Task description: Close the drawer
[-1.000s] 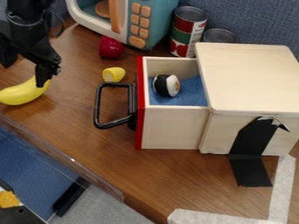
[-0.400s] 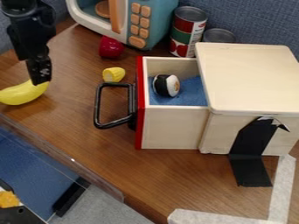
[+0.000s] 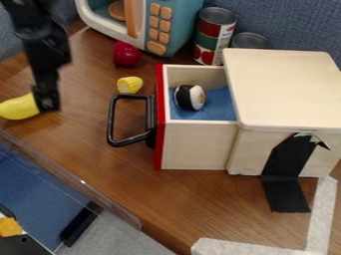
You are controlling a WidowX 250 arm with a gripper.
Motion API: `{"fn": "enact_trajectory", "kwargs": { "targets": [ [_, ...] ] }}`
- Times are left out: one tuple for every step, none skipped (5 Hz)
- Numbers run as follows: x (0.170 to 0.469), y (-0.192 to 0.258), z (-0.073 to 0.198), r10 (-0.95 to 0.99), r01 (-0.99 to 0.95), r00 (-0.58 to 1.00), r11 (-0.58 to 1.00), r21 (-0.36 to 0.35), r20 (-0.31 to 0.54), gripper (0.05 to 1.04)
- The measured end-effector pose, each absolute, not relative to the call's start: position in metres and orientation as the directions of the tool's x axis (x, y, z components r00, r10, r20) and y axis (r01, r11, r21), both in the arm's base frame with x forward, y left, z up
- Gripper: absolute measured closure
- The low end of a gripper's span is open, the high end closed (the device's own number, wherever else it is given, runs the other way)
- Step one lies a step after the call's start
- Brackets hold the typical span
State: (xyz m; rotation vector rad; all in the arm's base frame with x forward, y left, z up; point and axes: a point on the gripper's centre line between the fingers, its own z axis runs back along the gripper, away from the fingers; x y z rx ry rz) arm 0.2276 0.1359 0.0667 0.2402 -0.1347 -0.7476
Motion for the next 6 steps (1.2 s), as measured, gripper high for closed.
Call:
{"fn": "enact_trajectory", "kwargs": {
  "targets": [
    [0.227,0.126,0.061,-0.744,0.712,0.668,0.646,0.277,0.018,0.083],
    [0.228,0.114,0.054,-0.767,0.734,0.641,0.618,0.281,0.012,0.083],
    [0.232,0.107,0.046,-0.772,0.745,0.635,0.611,0.267,-0.005,0.083],
    [0.236,0.106,0.043,-0.757,0.735,0.653,0.635,0.238,0.007,0.083],
    [0.243,0.104,0.042,-0.75,0.73,0.661,0.65,0.21,0.023,0.083],
    [0.247,0.097,0.039,-0.748,0.733,0.662,0.657,0.176,0.037,0.083]
  ]
}}
